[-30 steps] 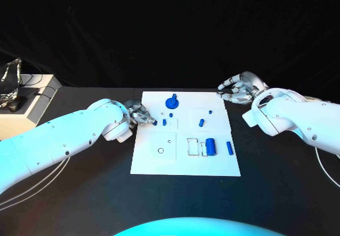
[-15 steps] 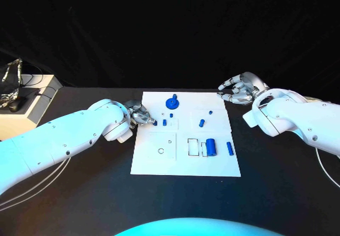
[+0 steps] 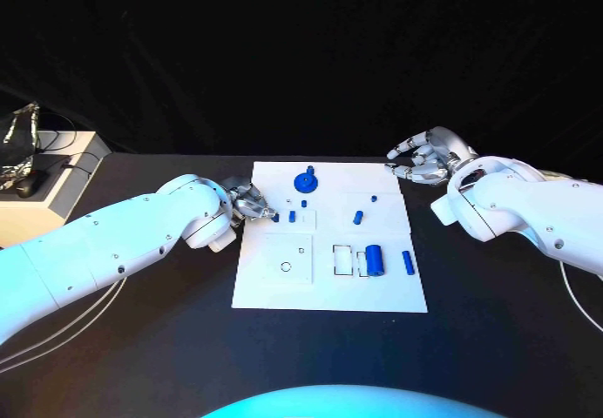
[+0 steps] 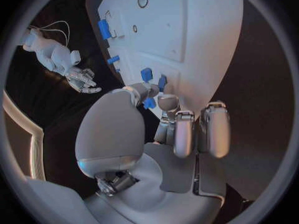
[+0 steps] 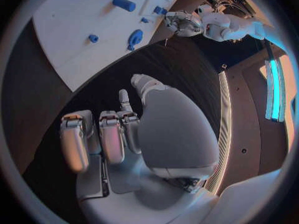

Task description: Assemble the parts on the task board

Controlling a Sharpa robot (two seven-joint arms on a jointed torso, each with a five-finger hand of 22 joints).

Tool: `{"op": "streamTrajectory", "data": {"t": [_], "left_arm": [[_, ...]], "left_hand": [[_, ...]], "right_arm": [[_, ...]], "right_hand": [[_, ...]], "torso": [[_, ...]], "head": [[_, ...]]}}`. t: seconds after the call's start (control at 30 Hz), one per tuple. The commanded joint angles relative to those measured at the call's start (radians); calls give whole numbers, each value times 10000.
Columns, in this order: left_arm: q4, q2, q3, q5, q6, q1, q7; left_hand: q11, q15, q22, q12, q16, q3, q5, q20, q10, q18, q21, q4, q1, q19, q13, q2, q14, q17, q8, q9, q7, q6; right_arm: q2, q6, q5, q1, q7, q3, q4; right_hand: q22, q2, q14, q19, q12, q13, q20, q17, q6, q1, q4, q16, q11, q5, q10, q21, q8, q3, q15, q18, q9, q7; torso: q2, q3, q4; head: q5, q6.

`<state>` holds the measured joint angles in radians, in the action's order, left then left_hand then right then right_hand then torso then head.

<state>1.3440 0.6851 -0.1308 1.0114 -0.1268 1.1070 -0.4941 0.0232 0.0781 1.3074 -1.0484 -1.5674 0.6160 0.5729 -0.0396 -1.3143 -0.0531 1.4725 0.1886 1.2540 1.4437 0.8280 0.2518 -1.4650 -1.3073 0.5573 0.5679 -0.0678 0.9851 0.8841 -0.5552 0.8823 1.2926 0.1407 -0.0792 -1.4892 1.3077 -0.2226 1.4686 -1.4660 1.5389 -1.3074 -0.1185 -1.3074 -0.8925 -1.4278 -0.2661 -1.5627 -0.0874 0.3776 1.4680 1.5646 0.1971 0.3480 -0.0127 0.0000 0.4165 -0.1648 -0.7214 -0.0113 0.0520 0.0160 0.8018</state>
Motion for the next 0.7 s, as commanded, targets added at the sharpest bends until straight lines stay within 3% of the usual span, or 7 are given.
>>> {"op": "streamTrajectory", "data": {"t": [0.03, 0.27, 0.7], "left_arm": [[36, -110, 65, -92, 554, -80, -145], [16, -179, 64, 11, 703, -78, -200], [-61, -261, 62, 189, 594, -76, -232]], "left_hand": [[-3, -20, 726, -65, -34, 1165, -10, 21, -122, 69, 73, -1133, -177, 69, 55, 154, -1058, -2635, 82, 437, 136, 224], [135, 86, 784, -137, -34, 492, -119, 114, -306, 82, 89, -946, -661, 100, 174, 222, -1058, -2635, 306, 629, 337, 163], [197, 151, 844, -245, -34, -272, -207, 188, -358, 97, 109, -536, -1030, 140, 339, 216, -1058, -2635, 275, 555, 417, 294]], "right_arm": [[10, 68, 106, -6, -51, 2, -21], [12, 67, 119, -6, -47, 2, -32], [-9, 71, 124, -6, -54, 2, -17]], "right_hand": [[2615, -22, 910, -1038, -58, -2262, 101, -2178, 57, 107, -2, 68, 58, 45, 638, 42, 35, 37, 62, 6, 10, -19], [2615, -22, 910, -1038, -58, -2262, 101, -2178, 57, 107, -2, 68, 58, 45, 638, 42, 35, 37, 62, 6, 10, -19], [2615, -22, 910, -1038, -58, -2262, 101, -2178, 57, 107, -2, 68, 58, 45, 638, 42, 35, 37, 62, 6, 10, -19]], "torso": [[0, -2, 4], [10, 3, 3], [4, -4, 3]], "head": [[-8, 18], [-2, 24], [-18, 11]]}}
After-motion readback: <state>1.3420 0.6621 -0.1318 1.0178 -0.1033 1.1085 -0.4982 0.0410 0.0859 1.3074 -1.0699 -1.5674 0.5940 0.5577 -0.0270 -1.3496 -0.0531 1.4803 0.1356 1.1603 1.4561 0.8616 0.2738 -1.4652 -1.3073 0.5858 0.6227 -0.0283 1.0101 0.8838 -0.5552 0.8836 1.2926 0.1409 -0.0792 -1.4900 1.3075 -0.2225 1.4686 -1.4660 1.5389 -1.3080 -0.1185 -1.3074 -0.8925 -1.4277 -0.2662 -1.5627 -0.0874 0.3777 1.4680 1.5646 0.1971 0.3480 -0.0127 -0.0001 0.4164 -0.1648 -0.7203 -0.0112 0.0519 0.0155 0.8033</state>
